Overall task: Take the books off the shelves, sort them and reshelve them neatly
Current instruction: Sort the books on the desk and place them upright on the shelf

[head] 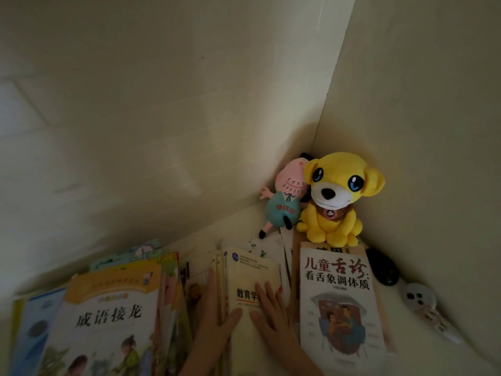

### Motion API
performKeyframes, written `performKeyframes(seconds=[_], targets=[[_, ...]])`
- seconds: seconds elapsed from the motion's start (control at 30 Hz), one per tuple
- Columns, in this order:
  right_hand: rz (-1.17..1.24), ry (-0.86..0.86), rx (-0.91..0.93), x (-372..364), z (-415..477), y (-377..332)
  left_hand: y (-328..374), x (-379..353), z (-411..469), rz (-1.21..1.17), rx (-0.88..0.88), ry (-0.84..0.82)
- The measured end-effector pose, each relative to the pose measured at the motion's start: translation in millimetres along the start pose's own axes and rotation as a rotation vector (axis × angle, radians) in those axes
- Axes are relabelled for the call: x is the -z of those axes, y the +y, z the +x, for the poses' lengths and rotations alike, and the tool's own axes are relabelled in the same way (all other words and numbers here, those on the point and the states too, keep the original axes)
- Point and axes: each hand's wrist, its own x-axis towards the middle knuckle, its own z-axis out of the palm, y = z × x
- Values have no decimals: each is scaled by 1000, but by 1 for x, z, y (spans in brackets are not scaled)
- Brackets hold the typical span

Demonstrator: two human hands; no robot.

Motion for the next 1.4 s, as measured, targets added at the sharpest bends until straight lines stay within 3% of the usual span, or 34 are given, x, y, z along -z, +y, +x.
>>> performKeyframes(seconds=[0.17,0.37,0.7,0.83,1.03,1.2,1.4], targets=[[182,46,-55,6,-9,-6,5,-3,7,62,208,126],[210,71,-59,5,-9,-6,19,1,4,113,234,110],[430,163,-92,25,-14,-13,13,-4,-10,-294,170,175],[581,251,-140,36,-11,-8,18,3,-11,-389,155,130],[846,7,-240,60,-12,-19,45,17,-14,-537,127,-6],[807,221,-110,82,-23,-34,57,16,-9,-633,61,-88],[829,370,-46,113,-40,-27,69,-17,14,-409,-53,-184]])
